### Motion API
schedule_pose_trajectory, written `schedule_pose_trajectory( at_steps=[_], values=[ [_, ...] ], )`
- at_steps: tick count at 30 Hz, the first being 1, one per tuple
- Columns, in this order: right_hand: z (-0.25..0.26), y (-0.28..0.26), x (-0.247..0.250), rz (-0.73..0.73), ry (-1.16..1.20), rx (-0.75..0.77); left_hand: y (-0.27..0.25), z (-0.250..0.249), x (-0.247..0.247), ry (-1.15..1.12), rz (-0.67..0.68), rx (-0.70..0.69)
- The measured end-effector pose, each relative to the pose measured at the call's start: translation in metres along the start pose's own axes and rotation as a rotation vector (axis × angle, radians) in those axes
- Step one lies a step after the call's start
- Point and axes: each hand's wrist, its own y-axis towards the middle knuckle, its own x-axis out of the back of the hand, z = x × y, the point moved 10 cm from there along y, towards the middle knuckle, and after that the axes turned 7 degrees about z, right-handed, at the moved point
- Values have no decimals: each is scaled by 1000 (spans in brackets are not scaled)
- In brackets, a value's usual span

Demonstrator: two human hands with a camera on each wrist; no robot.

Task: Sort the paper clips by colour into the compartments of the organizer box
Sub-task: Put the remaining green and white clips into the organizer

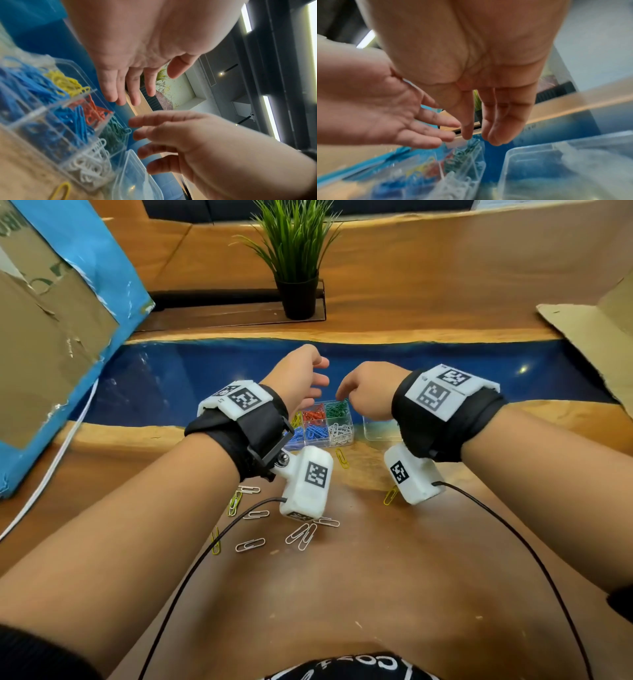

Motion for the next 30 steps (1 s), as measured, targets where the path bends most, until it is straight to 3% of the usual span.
schedule_pose_trajectory(
  at_steps=[6,13,16,19,22,25,30],
  values=[
    [14,9,-13,21,-280,41,-10,7,25,50,-42,-6],
    [20,6,-20,23,-443,85,-22,11,36,82,-40,-13],
    [19,1,-15,-12,-408,87,-25,9,36,167,-29,-33],
    [17,-11,-4,-84,-284,82,-30,8,37,324,-6,-91],
    [16,-21,-4,-116,-178,72,-40,13,33,551,99,-160],
    [19,-25,-18,-85,-168,67,-49,26,41,753,155,-114],
    [34,-20,-42,-57,-277,61,-59,46,65,1140,127,15]
  ],
)
